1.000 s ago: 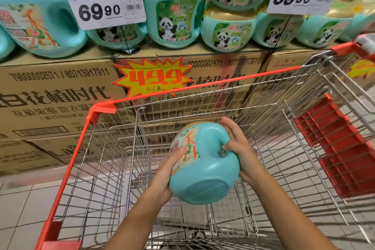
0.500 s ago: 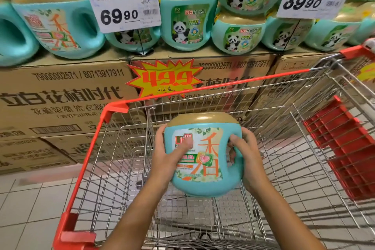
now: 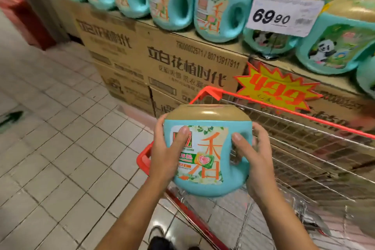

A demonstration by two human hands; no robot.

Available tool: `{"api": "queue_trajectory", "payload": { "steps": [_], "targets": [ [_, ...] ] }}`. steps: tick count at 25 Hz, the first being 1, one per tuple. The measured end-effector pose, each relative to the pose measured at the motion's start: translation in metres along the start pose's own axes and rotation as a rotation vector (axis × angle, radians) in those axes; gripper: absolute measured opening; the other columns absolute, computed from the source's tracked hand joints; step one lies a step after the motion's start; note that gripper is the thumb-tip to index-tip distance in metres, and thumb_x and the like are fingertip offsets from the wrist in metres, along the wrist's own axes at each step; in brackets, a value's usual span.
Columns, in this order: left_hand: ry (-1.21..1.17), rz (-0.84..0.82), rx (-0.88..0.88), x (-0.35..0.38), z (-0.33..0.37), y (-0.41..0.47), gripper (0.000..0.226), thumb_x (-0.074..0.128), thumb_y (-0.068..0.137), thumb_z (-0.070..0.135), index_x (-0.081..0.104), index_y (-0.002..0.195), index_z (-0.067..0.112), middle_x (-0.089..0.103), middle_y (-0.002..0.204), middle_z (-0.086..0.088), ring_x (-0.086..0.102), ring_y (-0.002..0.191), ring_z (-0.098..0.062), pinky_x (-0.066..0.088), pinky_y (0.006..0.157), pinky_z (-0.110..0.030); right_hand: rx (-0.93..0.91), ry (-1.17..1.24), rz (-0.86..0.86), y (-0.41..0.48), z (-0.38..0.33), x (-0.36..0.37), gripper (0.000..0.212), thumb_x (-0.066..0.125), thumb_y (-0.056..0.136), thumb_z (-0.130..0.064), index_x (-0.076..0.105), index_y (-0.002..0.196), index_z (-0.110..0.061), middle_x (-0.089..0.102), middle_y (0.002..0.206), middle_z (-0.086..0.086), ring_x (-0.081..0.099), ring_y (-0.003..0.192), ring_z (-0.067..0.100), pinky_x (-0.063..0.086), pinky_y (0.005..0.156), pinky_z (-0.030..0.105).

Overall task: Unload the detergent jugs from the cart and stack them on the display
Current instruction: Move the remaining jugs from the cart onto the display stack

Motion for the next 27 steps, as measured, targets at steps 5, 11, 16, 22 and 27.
{"api": "queue_trajectory", "payload": {
  "steps": [5, 11, 16, 22, 27],
  "targets": [
    [-0.038, 0.223, 0.111, -0.105, 0.052, -0.003, 0.060, 0.067, 0.064, 0.054, 0.051, 0.119, 0.037, 0.071, 0.108, -0.010, 0.072, 0.091, -0.025, 0.060, 0.072, -0.035, -0.029, 0.065, -0.252, 0.008, -0.005, 0.118, 0.064, 0.075, 0.068, -0.023, 0.048, 0.124, -0.012, 0.071, 0.090, -0.005, 0.068, 0.078, 0.011, 0.053, 0.061, 0.022],
    [-0.024, 0.231, 0.190, -0.226, 0.100, 0.027, 0.072, 0.069, 0.063, 0.053, 0.046, 0.128, 0.032, 0.072, 0.106, -0.009, 0.073, 0.088, -0.023, 0.059, 0.065, -0.028, -0.042, 0.149, -0.351, 0.011, 0.007, 0.258, 0.061, 0.073, 0.066, -0.019, 0.048, 0.122, -0.010, 0.068, 0.075, -0.008, 0.061, 0.060, 0.007, 0.048, 0.051, 0.022],
    [-0.020, 0.114, 0.236, -0.302, 0.140, 0.074, 0.066, 0.071, 0.066, 0.050, 0.046, 0.125, 0.037, 0.072, 0.105, -0.005, 0.073, 0.090, -0.023, 0.058, 0.065, -0.029, -0.097, 0.199, -0.308, 0.016, 0.005, 0.349, 0.071, 0.080, 0.059, -0.029, 0.051, 0.121, -0.012, 0.072, 0.086, -0.001, 0.067, 0.076, 0.017, 0.053, 0.062, 0.029],
    [-0.032, -0.020, 0.305, -0.340, 0.175, 0.161, 0.057, 0.072, 0.069, 0.047, 0.049, 0.121, 0.038, 0.073, 0.104, -0.001, 0.073, 0.089, -0.019, 0.058, 0.065, -0.026, -0.182, 0.232, -0.235, 0.062, -0.012, 0.414, 0.072, 0.079, 0.059, -0.032, 0.050, 0.120, -0.010, 0.070, 0.079, -0.006, 0.063, 0.061, 0.005, 0.049, 0.052, 0.020],
    [-0.004, -0.109, 0.409, -0.355, 0.211, 0.264, 0.062, 0.069, 0.074, 0.042, 0.047, 0.130, 0.027, 0.073, 0.106, 0.003, 0.072, 0.093, -0.016, 0.057, 0.069, -0.023, -0.272, 0.235, -0.163, 0.137, -0.028, 0.466, 0.072, 0.081, 0.056, -0.033, 0.051, 0.119, -0.016, 0.074, 0.088, 0.002, 0.071, 0.076, 0.013, 0.053, 0.058, 0.021]
  ]
}}
Point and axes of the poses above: each hand's wrist, its own y-axis towards the middle knuckle, its own x-axis out of the palm, z = x × y, the point moved 7 cm from there along y, towards the middle knuckle
